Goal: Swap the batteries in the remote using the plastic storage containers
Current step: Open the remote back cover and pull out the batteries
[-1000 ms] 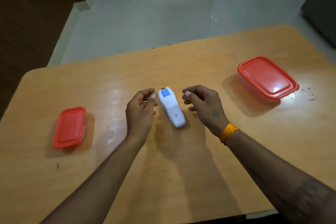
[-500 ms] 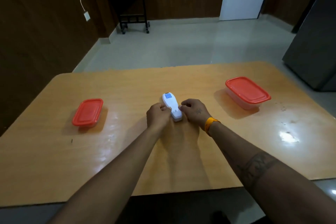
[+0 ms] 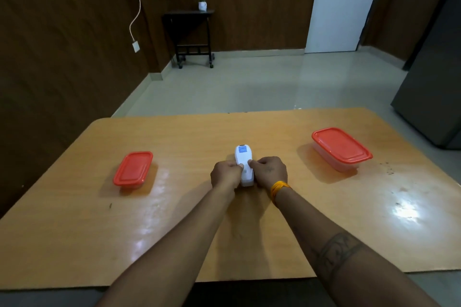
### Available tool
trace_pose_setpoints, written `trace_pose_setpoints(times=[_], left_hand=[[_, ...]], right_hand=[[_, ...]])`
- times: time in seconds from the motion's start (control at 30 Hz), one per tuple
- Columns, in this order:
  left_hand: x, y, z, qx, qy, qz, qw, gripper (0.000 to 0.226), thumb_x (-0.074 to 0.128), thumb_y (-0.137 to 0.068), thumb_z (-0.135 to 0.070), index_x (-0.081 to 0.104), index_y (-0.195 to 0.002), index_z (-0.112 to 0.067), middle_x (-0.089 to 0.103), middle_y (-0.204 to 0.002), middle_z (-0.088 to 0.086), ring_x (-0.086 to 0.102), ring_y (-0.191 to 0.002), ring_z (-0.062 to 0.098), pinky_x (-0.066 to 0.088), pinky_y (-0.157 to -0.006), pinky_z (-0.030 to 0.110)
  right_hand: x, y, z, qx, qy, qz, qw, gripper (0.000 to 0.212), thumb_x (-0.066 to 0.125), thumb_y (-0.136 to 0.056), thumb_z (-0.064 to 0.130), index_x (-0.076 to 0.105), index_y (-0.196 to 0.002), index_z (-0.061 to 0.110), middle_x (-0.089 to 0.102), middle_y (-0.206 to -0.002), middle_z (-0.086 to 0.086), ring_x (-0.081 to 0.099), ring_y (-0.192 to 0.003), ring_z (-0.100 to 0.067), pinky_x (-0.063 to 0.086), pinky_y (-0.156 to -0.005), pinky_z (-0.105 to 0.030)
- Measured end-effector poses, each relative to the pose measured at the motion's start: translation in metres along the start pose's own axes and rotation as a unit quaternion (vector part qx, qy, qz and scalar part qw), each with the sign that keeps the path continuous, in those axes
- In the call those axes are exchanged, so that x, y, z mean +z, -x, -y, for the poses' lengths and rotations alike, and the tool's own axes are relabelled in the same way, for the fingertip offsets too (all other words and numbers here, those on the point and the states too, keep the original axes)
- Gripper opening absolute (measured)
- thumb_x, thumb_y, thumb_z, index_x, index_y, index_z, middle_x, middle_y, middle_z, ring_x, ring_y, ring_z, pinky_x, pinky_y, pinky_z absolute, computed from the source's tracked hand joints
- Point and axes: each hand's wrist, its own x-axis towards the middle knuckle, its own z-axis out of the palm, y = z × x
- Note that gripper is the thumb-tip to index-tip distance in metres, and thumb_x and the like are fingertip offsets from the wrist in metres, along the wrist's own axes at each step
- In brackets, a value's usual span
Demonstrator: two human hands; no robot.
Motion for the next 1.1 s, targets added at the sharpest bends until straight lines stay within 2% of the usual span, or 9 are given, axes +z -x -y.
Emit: trace_pose_setpoints(times=[0.1,0.2,0.3,0.4,0.53,0.63,0.77,0.93,1.1], left_hand=[[-0.008,0.017,0.003,0.007,0.068,-0.007,0.998,0.029,0.076,-0.089,-0.019,0.078,-0.117,-0.021,0.078,-0.117,0.002,0.074,-0.1,0.025,0.063,-0.09,0.041],[-0.021,0.039,0.009,-0.016,0.161,0.033,0.986,0.034,0.079,-0.088,-0.014,0.074,-0.121,-0.016,0.078,-0.115,0.009,0.078,-0.094,0.029,0.066,-0.082,0.046],[-0.035,0.074,0.011,-0.026,0.221,0.079,0.972,0.029,0.075,-0.093,-0.01,0.071,-0.121,-0.009,0.079,-0.109,0.013,0.079,-0.092,0.03,0.066,-0.074,0.037],[-0.051,0.101,0.017,-0.043,0.237,0.125,0.963,0.023,0.071,-0.098,-0.022,0.076,-0.109,-0.003,0.081,-0.098,0.016,0.08,-0.088,0.033,0.065,-0.074,0.038],[-0.062,0.107,0.035,-0.052,0.212,0.128,0.968,0.035,0.075,-0.095,-0.033,0.077,-0.103,0.001,0.082,-0.092,0.016,0.081,-0.084,0.033,0.066,-0.075,0.043],[-0.062,0.11,0.047,-0.05,0.193,0.117,0.973,0.033,0.076,-0.094,-0.031,0.077,-0.096,0.002,0.082,-0.09,0.015,0.081,-0.08,0.028,0.062,-0.066,0.033],[-0.062,0.105,0.059,-0.053,0.182,0.121,0.974,0.028,0.074,-0.096,-0.028,0.077,-0.101,0.0,0.082,-0.089,0.013,0.081,-0.082,0.026,0.063,-0.069,0.035],[-0.06,0.098,0.061,-0.061,0.2,0.116,0.971,0.021,0.073,-0.096,-0.02,0.076,-0.101,0.0,0.082,-0.093,0.016,0.079,-0.081,0.027,0.06,-0.06,0.03],[-0.057,0.094,0.068,-0.057,0.217,0.103,0.969,0.012,0.074,-0.094,-0.013,0.076,-0.101,-0.004,0.082,-0.096,0.015,0.08,-0.089,0.031,0.062,-0.067,0.035]], right_hand=[[-0.002,0.016,-0.001,0.025,-0.086,0.0,0.996,0.022,0.084,-0.078,0.037,0.074,-0.069,0.02,0.078,-0.078,-0.005,0.076,-0.074,-0.028,0.066,-0.072,-0.048],[-0.013,0.045,0.001,0.057,-0.211,0.04,0.975,0.018,0.084,-0.085,0.029,0.075,-0.083,0.014,0.08,-0.091,-0.013,0.078,-0.077,-0.028,0.066,-0.064,-0.038],[-0.027,0.08,0.002,0.07,-0.27,0.086,0.956,0.029,0.079,-0.091,0.033,0.078,-0.094,0.004,0.081,-0.09,-0.015,0.079,-0.078,-0.03,0.064,-0.063,-0.034],[-0.033,0.107,-0.003,0.06,-0.273,0.121,0.953,0.037,0.075,-0.093,0.036,0.078,-0.099,0.0,0.081,-0.095,-0.016,0.079,-0.087,-0.034,0.065,-0.069,-0.038],[-0.026,0.127,-0.012,0.062,-0.253,0.145,0.955,0.039,0.074,-0.094,0.041,0.078,-0.1,0.002,0.081,-0.09,-0.011,0.079,-0.079,-0.025,0.062,-0.06,-0.033],[-0.012,0.127,-0.023,0.057,-0.219,0.136,0.964,0.051,0.074,-0.092,0.045,0.077,-0.099,-0.005,0.081,-0.088,-0.014,0.079,-0.08,-0.028,0.063,-0.065,-0.036],[-0.001,0.124,-0.034,0.043,-0.218,0.136,0.965,0.049,0.076,-0.092,0.042,0.077,-0.092,-0.006,0.08,-0.086,-0.016,0.079,-0.086,-0.035,0.064,-0.08,-0.051],[0.008,0.122,-0.036,0.013,-0.208,0.118,0.971,0.049,0.074,-0.095,0.038,0.071,-0.089,-0.01,0.078,-0.086,-0.019,0.077,-0.083,-0.035,0.063,-0.076,-0.052],[0.013,0.121,-0.037,-0.019,-0.185,0.108,0.977,0.046,0.072,-0.096,0.036,0.07,-0.091,-0.01,0.075,-0.091,-0.024,0.074,-0.088,-0.04,0.062,-0.074,-0.053]])
